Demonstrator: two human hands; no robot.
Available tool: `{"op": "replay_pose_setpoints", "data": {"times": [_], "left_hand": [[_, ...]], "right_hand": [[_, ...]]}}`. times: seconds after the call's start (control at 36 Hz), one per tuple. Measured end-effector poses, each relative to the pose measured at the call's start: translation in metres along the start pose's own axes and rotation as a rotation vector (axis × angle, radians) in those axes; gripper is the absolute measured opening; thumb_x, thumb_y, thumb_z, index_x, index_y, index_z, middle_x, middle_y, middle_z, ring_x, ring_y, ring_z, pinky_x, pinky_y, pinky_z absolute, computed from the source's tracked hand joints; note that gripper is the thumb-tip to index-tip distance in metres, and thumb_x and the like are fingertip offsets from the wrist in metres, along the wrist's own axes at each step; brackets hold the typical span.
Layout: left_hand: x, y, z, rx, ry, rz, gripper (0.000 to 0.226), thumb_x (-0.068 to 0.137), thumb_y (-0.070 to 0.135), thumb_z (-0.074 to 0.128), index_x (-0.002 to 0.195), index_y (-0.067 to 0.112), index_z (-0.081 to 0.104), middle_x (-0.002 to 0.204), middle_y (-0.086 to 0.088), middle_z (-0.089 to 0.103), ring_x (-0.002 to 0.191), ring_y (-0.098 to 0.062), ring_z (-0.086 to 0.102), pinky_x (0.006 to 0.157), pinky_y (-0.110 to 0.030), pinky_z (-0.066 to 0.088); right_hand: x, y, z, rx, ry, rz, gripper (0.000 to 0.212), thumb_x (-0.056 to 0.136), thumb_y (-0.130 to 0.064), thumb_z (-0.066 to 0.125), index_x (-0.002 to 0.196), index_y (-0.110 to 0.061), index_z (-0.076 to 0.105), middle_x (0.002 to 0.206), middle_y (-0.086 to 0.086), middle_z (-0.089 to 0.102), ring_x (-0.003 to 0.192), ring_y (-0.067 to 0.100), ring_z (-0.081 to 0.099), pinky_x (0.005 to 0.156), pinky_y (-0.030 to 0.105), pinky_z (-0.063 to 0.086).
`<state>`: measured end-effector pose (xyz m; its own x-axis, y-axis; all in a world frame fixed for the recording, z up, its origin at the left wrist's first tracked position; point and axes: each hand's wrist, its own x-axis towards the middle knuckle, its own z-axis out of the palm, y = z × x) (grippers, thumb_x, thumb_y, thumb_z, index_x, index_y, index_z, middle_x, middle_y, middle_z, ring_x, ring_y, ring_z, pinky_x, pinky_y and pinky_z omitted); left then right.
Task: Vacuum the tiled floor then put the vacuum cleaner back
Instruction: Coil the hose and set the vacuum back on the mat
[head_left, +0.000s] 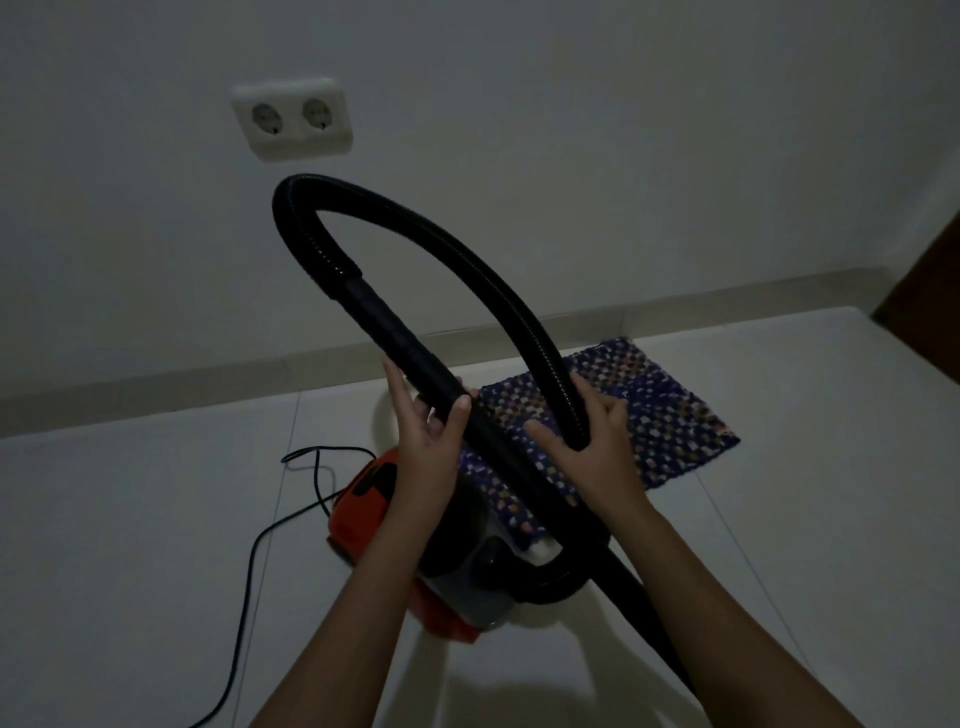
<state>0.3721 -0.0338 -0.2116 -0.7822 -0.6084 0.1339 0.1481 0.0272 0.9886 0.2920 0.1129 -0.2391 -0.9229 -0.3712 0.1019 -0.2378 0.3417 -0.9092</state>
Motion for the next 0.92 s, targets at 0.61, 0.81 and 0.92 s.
{"op": "replay_pose_setpoints", "data": {"times": [0.61,0.81,0.92], "left_hand": [[0.02,-0.014,-0.018,0.11,-0.131,-0.083,0.075,0.096,0.004,0.05,0.15,0.028,0.004,0.101,0.003,0.057,0.085,0.013,0.062,0.081,-0.006,0.05],[0.053,-0.069,-0.09,0.338,0.101,-0.177,0.036,0.097,0.018,0.05,0.133,0.014,0.051,0.123,-0.012,0.062,0.114,-0.022,0.059,0.09,-0.02,0.049],[0.053,-0.121,-0.128,0.474,0.231,-0.386,0.032,0.097,0.015,0.049,0.127,0.008,0.057,0.125,-0.014,0.061,0.115,-0.026,0.057,0.088,-0.017,0.047]], "right_hand": [[0.004,0.001,0.046,-0.532,-0.021,-0.089,0.108,0.069,-0.05,0.066,0.154,-0.017,0.008,0.14,0.014,0.038,0.123,0.031,0.044,0.098,0.044,0.042],[0.033,0.027,0.045,-0.522,-0.08,0.007,0.1,0.076,-0.042,0.07,0.153,-0.028,0.008,0.133,0.009,0.044,0.117,0.028,0.05,0.091,0.042,0.048],[0.061,0.035,0.053,-0.473,-0.158,0.122,0.094,0.078,-0.043,0.069,0.152,-0.032,0.012,0.132,0.008,0.045,0.113,0.027,0.055,0.089,0.043,0.052]]}}
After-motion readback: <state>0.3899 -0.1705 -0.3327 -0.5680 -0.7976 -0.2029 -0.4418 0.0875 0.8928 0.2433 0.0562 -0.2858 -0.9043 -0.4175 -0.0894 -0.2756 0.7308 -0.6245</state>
